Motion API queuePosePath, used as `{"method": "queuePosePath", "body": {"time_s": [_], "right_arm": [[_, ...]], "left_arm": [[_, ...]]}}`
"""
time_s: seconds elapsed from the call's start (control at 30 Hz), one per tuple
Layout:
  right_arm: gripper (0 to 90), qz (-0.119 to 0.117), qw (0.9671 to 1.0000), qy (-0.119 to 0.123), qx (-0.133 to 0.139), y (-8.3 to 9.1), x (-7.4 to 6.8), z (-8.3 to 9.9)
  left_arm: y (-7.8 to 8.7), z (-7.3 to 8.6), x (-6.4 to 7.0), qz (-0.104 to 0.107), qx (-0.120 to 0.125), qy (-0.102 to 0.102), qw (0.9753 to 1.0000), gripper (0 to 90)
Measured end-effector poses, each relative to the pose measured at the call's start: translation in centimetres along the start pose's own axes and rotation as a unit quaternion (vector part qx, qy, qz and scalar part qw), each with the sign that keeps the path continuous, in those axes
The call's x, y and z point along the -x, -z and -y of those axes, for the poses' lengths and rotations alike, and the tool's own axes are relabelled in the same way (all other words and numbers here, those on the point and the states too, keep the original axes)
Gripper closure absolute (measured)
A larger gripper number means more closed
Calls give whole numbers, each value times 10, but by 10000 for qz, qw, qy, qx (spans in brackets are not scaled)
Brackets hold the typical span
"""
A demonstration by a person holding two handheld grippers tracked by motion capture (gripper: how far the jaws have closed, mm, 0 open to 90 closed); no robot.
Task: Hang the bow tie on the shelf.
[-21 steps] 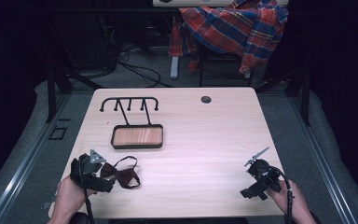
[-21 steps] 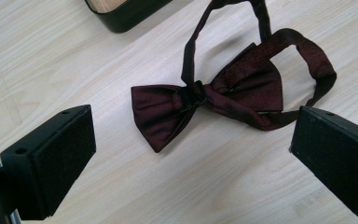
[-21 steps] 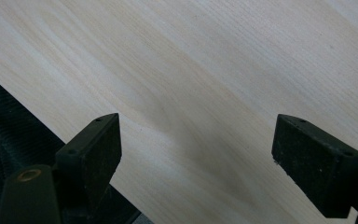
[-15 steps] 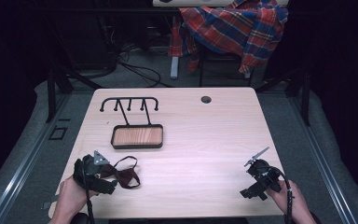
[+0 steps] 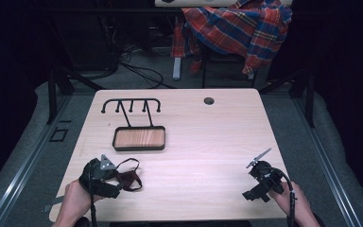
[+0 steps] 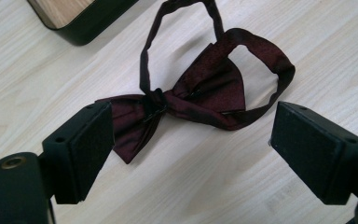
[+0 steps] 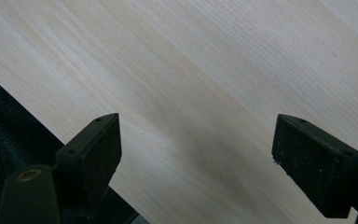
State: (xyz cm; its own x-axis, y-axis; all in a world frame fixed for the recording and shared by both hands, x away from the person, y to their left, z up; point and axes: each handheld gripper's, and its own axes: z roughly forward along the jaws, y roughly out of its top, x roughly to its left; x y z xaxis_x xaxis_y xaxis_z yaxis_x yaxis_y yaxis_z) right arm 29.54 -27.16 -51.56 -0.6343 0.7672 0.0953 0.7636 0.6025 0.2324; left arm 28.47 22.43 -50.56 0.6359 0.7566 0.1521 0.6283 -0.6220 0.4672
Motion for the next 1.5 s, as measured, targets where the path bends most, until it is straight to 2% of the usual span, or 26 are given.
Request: {"method": "queuePosePath", "body": {"time_s": [0.17, 0.27, 0.6, 0.8, 0.93, 1.2, 1.27, 1.37, 1.4, 1.43, 1.5], "right_arm": [[155, -15, 10000, 2, -16, -1, -1, -1], [156, -16, 10000, 10, -31, -1, -1, -1], [156, -7, 10000, 25, -43, -1, -1, -1], [156, -11, 10000, 12, -49, -1, -1, -1], [156, 56, 9999, 52, -87, 0, 0, -2], [156, 21, 10000, 18, -61, -1, -1, -1], [156, 3, 10000, 20, -65, -1, -1, -1], [156, -3, 10000, -9, -19, -2, -2, -1], [156, -2, 10000, -14, -36, -2, -2, -1], [156, -2, 10000, -14, -36, -2, -2, -1], [156, -2, 10000, -13, -20, -2, -2, -1]], "left_arm": [[-5, -5, 3, -61, -57, -88, 9999, 152], [-15, -10, 0, -81, -192, -121, 9997, 154], [-33, -23, -6, -82, -387, -152, 9991, 164], [-39, -32, -13, 8, -324, -38, 9995, 176], [-40, -36, -16, -32, -257, 39, 9997, 188], [-42, -39, -24, -79, -240, 255, 9994, 221], [-45, -39, -28, 17, -263, 381, 9989, 236], [-47, -39, -31, 116, -278, 439, 9986, 251], [-49, -39, -34, 244, -284, 493, 9981, 257], [-49, -39, -34, 244, -284, 493, 9981, 262], [-52, -41, -36, 379, -273, 565, 9973, 270]]}}
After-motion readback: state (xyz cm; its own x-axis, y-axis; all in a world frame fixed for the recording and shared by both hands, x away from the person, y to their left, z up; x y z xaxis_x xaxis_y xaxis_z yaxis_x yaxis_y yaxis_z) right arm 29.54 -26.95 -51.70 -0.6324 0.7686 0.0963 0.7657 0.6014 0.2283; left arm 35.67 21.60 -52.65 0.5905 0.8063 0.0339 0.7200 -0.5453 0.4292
